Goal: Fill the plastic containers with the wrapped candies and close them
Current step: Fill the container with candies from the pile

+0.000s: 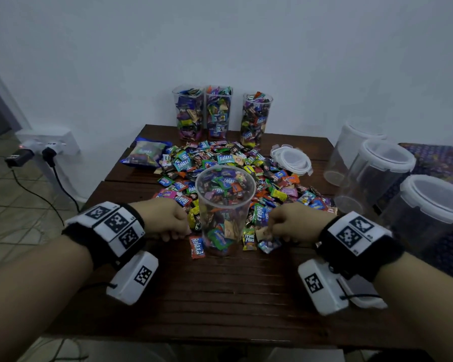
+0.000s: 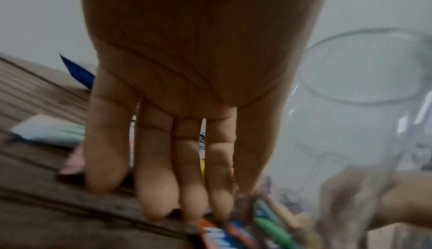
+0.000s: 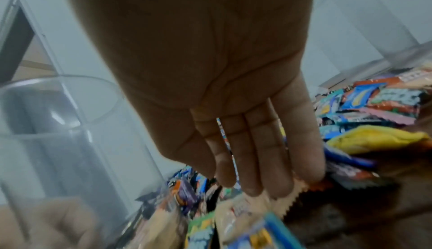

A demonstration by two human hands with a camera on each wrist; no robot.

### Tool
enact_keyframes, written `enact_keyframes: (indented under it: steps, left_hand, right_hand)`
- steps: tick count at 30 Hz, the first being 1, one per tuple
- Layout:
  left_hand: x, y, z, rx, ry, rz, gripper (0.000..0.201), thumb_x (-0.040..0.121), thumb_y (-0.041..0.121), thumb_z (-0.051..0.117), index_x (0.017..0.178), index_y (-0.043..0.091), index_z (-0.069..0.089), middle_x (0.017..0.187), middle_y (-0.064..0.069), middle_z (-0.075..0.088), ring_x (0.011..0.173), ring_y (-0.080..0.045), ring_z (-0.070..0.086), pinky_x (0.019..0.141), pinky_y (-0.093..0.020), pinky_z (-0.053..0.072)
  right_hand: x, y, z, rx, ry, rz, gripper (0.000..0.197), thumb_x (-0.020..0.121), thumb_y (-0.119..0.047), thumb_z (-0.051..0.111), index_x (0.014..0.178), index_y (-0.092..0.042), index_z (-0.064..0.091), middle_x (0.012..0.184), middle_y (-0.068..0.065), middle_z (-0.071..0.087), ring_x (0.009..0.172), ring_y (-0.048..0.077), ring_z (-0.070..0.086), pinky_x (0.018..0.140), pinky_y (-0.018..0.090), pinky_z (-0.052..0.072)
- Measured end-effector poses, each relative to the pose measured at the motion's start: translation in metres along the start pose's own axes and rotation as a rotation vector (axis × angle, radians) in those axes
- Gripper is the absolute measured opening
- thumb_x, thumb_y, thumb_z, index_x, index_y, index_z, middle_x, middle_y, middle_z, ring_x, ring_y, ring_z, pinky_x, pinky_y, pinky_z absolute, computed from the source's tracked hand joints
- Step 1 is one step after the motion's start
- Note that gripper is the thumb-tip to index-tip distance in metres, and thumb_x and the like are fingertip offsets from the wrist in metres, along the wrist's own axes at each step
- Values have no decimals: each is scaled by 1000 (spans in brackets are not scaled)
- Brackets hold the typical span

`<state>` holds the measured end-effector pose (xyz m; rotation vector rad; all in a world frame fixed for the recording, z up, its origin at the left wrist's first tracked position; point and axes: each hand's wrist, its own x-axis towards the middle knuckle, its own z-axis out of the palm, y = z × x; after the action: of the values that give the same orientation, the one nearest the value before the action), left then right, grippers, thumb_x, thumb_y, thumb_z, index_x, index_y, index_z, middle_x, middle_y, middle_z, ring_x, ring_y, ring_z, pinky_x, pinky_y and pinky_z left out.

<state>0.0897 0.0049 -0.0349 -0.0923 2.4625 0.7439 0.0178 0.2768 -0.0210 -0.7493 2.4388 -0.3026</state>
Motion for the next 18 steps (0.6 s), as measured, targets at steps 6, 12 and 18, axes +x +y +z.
enact_keyframes:
  steps: [6,12,18]
  left_hand:
    - [-2,12,16,-44,-398,16,14,97,15,49,104,21,60,83,9,63,67,-2,60,62,-17,45]
    - [9,8,0,11,92,44,15,93,19,56,79,23,60,73,5,62,58,-7,57,51,-17,43]
    - [23,6,-7,390,352,25,51,75,45,70,120,32,50,115,5,46,101,-15,51,77,-34,49]
  right_hand:
    - [4,1,11,214,-203,54,18,91,-8,47,93,-15,63,78,1,65,63,12,60,60,26,51]
    - [7,-4,-2,-17,139,54,17,93,-17,49,100,-13,64,84,1,60,73,14,54,65,26,44]
    - [20,-2,-6,-237,167,87,92,78,-55,66,149,-27,15,149,6,26,134,27,32,102,44,40]
